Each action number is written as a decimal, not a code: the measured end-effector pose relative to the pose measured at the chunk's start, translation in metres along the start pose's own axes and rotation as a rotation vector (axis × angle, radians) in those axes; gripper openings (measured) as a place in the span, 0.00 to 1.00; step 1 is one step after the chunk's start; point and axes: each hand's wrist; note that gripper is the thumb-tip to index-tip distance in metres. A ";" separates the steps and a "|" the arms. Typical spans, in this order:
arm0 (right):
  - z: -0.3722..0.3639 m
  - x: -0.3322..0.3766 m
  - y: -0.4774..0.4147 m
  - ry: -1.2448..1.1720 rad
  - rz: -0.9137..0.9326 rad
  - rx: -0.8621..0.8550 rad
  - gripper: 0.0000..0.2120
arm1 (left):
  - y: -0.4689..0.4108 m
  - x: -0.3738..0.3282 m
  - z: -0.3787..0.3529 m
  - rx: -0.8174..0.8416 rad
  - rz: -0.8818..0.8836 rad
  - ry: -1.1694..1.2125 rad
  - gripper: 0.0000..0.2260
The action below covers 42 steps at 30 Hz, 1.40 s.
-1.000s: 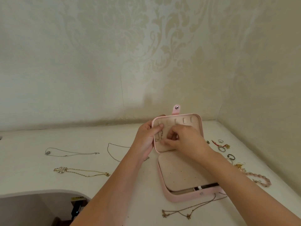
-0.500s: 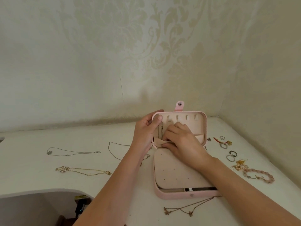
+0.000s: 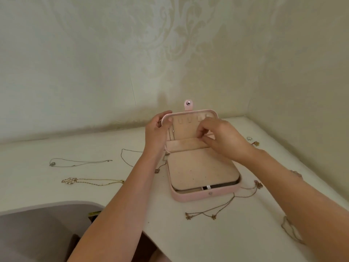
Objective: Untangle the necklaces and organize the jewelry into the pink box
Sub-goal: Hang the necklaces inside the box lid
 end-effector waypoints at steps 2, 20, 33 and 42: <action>0.021 0.004 0.004 -0.054 -0.093 0.035 0.09 | -0.002 0.003 -0.001 -0.035 0.036 0.009 0.09; 0.010 0.040 0.127 -0.071 -0.140 0.379 0.09 | 0.007 0.006 0.016 -0.198 0.249 0.197 0.06; 0.001 0.048 0.159 0.175 -0.054 0.442 0.27 | 0.026 0.009 0.036 -0.288 0.161 0.091 0.06; 0.004 0.051 0.177 0.151 -0.169 0.338 0.22 | 0.067 -0.012 0.033 -0.114 -0.246 -0.392 0.14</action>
Point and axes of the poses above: each hand's wrist, its own y-axis away from the middle knuckle, its own z-axis out of the back of the hand, x = y × z, and after that the axes turned 3 degrees about -x, right-handed
